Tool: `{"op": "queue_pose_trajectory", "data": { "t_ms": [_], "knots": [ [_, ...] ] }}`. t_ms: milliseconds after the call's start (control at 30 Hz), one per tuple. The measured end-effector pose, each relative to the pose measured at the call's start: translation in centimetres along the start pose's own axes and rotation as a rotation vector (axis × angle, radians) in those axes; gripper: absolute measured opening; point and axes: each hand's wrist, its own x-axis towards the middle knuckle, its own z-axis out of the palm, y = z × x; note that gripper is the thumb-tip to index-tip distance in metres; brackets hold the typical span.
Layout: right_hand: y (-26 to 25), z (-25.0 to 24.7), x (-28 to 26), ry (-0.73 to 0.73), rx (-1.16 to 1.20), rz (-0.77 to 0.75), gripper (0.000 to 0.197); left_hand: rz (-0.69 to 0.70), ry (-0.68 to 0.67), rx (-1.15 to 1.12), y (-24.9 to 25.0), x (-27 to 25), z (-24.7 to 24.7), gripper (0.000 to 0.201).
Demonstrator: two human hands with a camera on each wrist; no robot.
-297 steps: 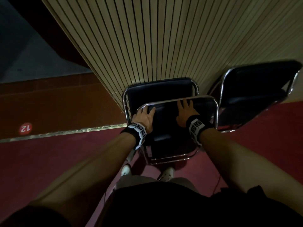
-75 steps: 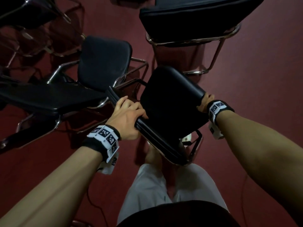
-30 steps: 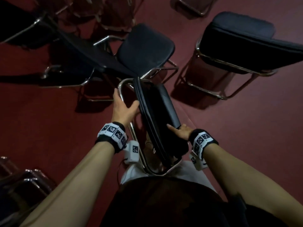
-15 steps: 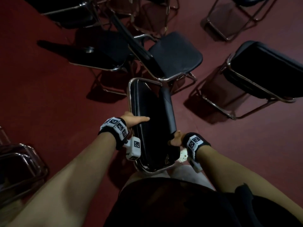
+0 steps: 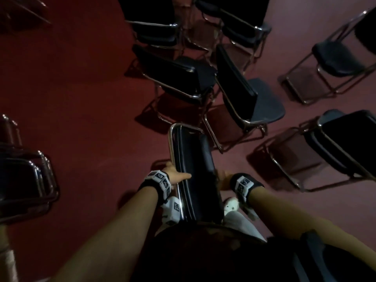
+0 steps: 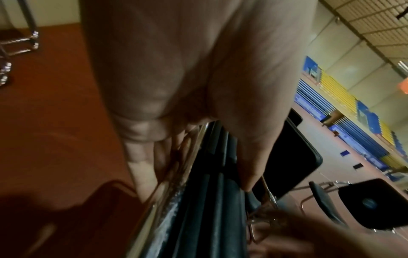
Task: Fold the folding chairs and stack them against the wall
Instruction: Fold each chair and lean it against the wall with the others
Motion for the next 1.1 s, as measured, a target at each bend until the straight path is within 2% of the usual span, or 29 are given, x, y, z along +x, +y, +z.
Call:
{"op": "queue_pose_trajectory", "data": {
  "t_ms": [67,100,133,167,233,333,367,467,600,700,833,900,967,1033,1100],
  "knots": [
    [-6.4,-4.4,-1.3,0.314,-0.121,-0.192,0.086,0.015,0.015,-0.05,-0.7,-0.7,-2.3,0.106],
    [-9.1,-5.9,-1.1,0.429,-0.222,-0.299,0.095,0.038,0.023,-0.057,-0.9,-1.1,-3.5,0.098],
    [-11.9,-7.7,-1.4,0.52,-0.371,-0.399,0.103,0.065,0.028,-0.045,-0.7,-1.3,-4.3,0.088],
    [-14.4,-8.7,-1.1,0.547,-0.54,-0.478,0.106,0.102,0.037,-0.031,-0.7,-1.4,-5.0,0.081],
    [-19.5,-9.7,-0.7,0.454,-0.92,-0.57,0.096,0.146,0.069,0.005,-1.3,-1.5,-6.1,0.08],
    [-24.7,-9.6,1.2,0.217,-1.227,-0.568,0.073,0.131,0.124,0.021,-2.8,-1.4,-8.1,0.092],
    [-25.9,-9.6,1.7,0.212,-1.256,-0.585,0.07,0.101,0.121,0.021,-3.5,-1.4,-9.0,0.099],
    [-29.7,-10.3,3.2,0.268,-1.333,-0.79,0.057,0.039,0.078,0.063,-5.0,-1.4,-11.8,0.111],
    [-34.6,-13.6,4.6,0.102,-1.485,-0.936,0.092,0.009,0.095,0.011,-4.5,-1.5,-14.7,0.119],
    [-37.9,-16.1,5.6,0.036,-1.514,-0.981,0.089,0.035,0.141,-0.133,-3.9,-1.5,-17.3,0.108],
    [-40.0,-14.8,6.8,-0.09,-1.608,-0.929,0.094,0.004,0.116,-0.261,-5.9,-1.0,-18.4,0.077],
    [-42.0,-14.9,7.6,-0.129,-1.627,-0.935,0.092,0.037,0.182,-0.395,-7.8,-1.4,-20.4,0.06],
    [-44.3,-16.1,8.2,-0.165,-1.601,-0.885,0.097,0.051,0.263,-0.518,-10.3,-2.3,-22.7,0.062],
    [-47.1,-16.7,9.0,-0.207,-1.553,-0.787,0.099,0.002,0.225,-0.551,-13.6,-3.2,-24.1,0.072],
    [-49.7,-16.9,9.7,-0.211,-1.518,-0.715,0.094,-0.051,0.118,-0.518,-17.3,-2.9,-24.8,0.083]
  ]
}}
